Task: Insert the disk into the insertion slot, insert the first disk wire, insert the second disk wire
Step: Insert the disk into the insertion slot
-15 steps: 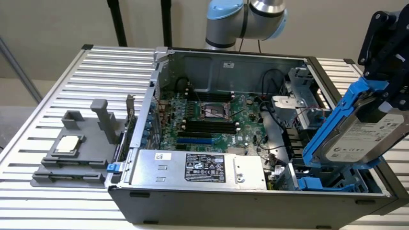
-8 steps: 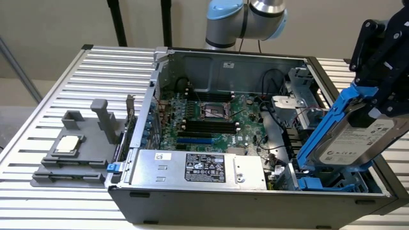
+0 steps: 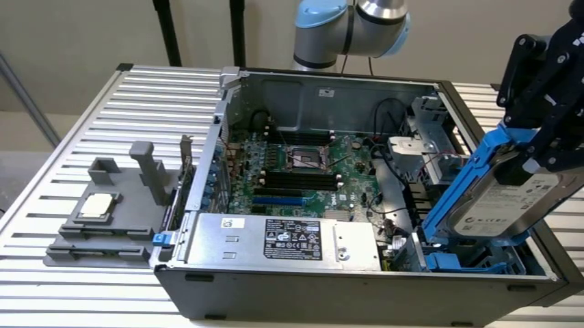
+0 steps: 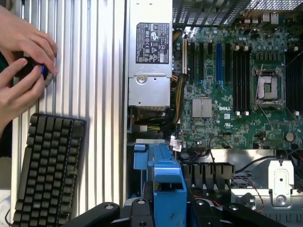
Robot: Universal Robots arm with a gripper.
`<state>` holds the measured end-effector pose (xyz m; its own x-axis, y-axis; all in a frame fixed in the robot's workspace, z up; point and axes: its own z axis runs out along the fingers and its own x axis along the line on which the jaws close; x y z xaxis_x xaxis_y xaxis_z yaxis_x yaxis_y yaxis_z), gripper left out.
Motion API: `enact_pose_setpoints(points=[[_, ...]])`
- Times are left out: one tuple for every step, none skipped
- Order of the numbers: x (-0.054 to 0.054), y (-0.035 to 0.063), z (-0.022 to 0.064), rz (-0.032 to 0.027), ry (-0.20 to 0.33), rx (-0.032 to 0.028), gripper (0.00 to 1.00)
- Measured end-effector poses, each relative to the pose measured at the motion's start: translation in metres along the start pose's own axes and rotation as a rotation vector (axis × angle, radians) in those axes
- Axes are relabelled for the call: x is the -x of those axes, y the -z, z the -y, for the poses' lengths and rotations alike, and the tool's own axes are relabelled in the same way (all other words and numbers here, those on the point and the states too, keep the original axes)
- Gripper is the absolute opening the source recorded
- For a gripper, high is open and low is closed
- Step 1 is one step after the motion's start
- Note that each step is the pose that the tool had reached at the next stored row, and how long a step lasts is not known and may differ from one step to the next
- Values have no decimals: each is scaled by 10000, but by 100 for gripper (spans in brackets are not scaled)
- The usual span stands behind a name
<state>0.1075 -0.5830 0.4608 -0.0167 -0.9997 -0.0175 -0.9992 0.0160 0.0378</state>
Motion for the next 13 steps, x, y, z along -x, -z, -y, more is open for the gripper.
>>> enact_pose_setpoints(points=[[0, -7, 5, 14, 1, 0, 33], [0, -13, 7, 22, 1, 0, 33], [0, -20, 9, 31, 1, 0, 33], [0, -25, 11, 37, 2, 0, 33], [-1, -34, 13, 45, 2, 1, 33], [-1, -41, 17, 54, 4, 1, 33], [-1, -48, 21, 62, 4, 1, 33], [-2, -53, 24, 68, 4, 1, 33], [-4, -59, 27, 77, 4, 1, 33], [-7, -64, 29, 86, 3, 2, 33], [-11, -71, 30, 101, 3, 1, 33], [-16, -76, 31, 118, 4, 2, 33], [-22, -79, 32, 138, 6, 2, 33]])
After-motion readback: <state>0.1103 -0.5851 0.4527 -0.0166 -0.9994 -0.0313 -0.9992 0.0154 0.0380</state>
